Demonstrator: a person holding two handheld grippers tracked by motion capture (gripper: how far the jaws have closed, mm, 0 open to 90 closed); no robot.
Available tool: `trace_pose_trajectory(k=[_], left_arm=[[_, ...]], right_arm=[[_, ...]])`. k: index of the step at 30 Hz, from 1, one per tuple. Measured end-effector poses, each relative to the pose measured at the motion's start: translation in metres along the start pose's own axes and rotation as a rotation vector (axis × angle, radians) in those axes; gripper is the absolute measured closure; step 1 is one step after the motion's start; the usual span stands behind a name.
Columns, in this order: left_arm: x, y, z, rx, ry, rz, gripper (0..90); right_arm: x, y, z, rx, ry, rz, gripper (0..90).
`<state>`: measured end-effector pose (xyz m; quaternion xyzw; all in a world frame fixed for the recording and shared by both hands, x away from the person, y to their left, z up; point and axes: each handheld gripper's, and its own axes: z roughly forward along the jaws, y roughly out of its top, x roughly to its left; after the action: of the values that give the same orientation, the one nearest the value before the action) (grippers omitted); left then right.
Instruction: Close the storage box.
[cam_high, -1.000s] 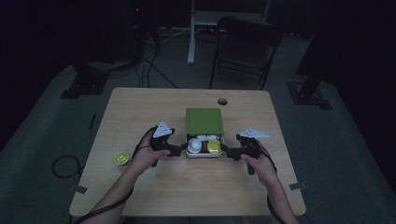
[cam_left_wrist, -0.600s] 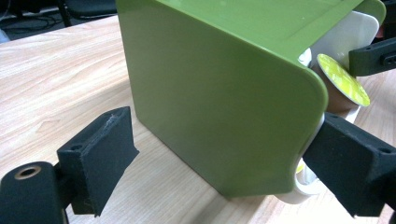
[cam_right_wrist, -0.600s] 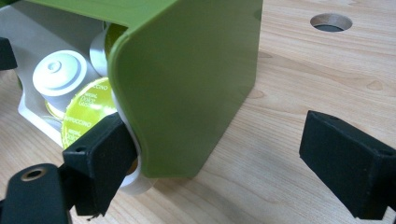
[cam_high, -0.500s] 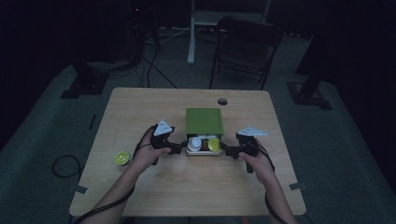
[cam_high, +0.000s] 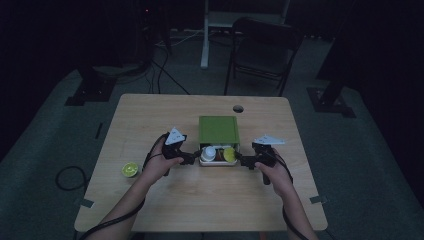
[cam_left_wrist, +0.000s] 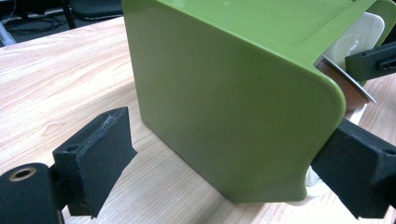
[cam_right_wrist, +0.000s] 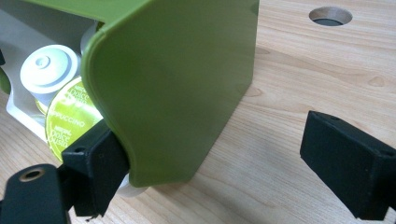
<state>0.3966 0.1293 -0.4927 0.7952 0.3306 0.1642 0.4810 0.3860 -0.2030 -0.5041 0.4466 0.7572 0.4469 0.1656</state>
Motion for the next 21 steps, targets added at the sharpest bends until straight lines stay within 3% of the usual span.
trace_pose_trajectory(k=[5, 9, 12, 21], left_arm=[[-0.001, 0.000, 0.000, 0.002, 0.004, -0.004, 9.5], [-0.006, 0.002, 0.000, -0.017, -0.071, -0.037, 11.1], [-0.009, 0.003, -0.001, -0.012, -0.071, -0.021, 11.1], [-0.008, 0.002, -0.012, -0.040, -0.059, -0.049, 11.1]], right_arm=[[0.000, -0.001, 0.000, -0.005, -0.003, 0.003, 10.5], [0.003, -0.001, 0.000, -0.026, 0.024, 0.011, 11.1], [0.005, 0.000, 0.000, -0.029, 0.032, 0.009, 11.1], [0.007, 0.001, -0.006, -0.051, 0.016, 0.007, 11.1]])
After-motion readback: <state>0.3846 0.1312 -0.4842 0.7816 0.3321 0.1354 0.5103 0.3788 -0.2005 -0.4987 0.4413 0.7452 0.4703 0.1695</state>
